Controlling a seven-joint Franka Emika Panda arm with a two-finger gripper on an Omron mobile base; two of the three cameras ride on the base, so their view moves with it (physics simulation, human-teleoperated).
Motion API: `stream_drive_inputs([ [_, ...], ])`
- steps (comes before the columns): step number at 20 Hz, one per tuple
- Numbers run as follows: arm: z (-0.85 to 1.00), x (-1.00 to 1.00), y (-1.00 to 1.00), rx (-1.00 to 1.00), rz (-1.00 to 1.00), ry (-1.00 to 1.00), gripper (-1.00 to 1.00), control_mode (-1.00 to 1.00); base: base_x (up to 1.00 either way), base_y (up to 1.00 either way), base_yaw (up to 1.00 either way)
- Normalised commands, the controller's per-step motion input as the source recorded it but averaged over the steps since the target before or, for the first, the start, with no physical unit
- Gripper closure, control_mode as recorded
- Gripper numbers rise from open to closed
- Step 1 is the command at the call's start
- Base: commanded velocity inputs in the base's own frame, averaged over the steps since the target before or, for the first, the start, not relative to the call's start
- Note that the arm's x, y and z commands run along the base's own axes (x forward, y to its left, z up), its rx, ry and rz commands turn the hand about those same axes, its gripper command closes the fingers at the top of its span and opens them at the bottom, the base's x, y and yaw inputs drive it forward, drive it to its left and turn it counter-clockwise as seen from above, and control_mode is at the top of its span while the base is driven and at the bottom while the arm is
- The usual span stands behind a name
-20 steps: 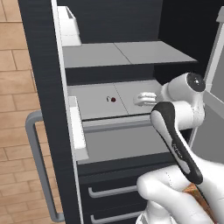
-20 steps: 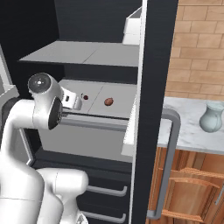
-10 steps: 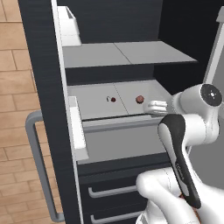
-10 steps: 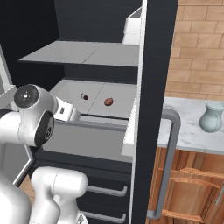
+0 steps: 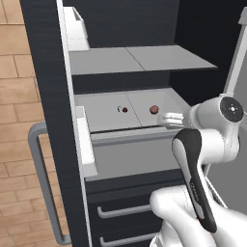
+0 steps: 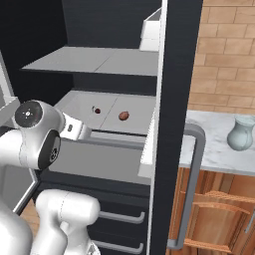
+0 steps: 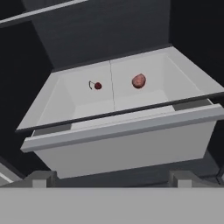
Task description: Move the sweet potato and cherry from the top shelf to the second highest shelf to make space. Then, place the pitcher from the counter on the cleared top shelf.
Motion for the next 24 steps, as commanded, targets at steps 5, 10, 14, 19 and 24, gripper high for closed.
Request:
stream_drive_inputs([
  [5, 0.00, 0.01, 0.01, 0.00, 0.00, 0.00, -1.00, 1.00, -0.03, 0.01, -0.02],
  [10, 0.00, 0.00, 0.00, 0.00, 0.00, 0.00, -1.00, 1.00, -0.58, 0.00, -0.23],
  [14, 0.00, 0.00, 0.00, 0.00, 0.00, 0.00, -1.00, 1.00, -0.90, 0.00, -0.39],
  [19, 0.00, 0.00, 0.00, 0.00, 0.00, 0.00, -1.00, 1.00, -0.96, -0.01, -0.46],
  [24, 0.00, 0.00, 0.00, 0.00, 0.00, 0.00, -1.00, 1.00, -0.47, -0.17, -0.68],
])
